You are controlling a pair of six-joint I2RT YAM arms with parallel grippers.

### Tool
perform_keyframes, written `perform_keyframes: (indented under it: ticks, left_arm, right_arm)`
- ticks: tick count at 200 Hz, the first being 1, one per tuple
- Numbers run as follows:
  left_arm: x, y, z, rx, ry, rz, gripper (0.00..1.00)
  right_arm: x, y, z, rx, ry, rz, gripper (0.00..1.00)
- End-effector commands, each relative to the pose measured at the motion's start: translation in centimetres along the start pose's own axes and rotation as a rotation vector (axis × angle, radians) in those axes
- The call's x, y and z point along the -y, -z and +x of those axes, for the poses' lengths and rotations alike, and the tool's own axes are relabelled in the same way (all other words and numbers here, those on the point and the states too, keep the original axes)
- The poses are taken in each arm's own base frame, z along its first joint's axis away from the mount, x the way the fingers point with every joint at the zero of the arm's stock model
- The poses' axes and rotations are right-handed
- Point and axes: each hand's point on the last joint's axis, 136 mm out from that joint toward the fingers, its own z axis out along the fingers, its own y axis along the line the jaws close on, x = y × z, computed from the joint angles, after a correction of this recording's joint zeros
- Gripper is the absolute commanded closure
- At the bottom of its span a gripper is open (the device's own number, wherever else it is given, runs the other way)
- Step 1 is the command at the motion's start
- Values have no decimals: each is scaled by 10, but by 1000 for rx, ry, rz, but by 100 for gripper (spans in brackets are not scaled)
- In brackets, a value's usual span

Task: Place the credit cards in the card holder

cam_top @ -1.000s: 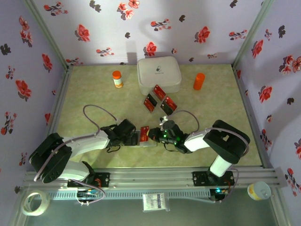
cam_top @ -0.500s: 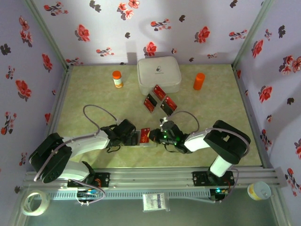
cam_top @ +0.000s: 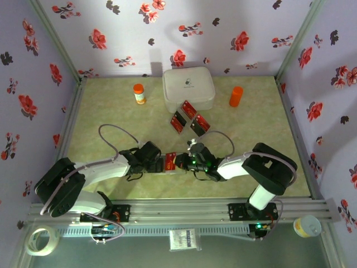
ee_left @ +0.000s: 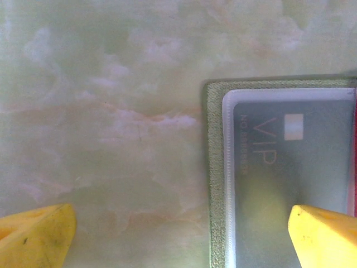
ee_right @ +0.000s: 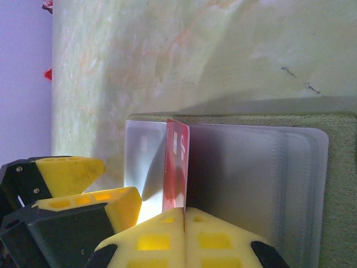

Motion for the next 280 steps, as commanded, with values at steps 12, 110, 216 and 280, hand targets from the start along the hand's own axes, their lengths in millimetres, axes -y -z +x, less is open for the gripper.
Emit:
perform_keyframes:
  ticks: [12, 110, 216, 280]
  left_arm:
    - [-10, -2, 16, -50, 0, -42, 1]
    - [-11, -2, 17, -50, -3, -43, 1]
    - [-11, -3, 17, -50, -3, -42, 1]
    - [-11, -3, 18, -51, -4, -43, 1]
  right_arm:
    - [18, 3, 11, -26, 20, 73, 100]
    - [22, 5, 15, -47, 28, 99, 100]
    - [20, 0, 20, -81, 29, 97, 100]
    - [20, -5, 24, -103, 29, 95, 100]
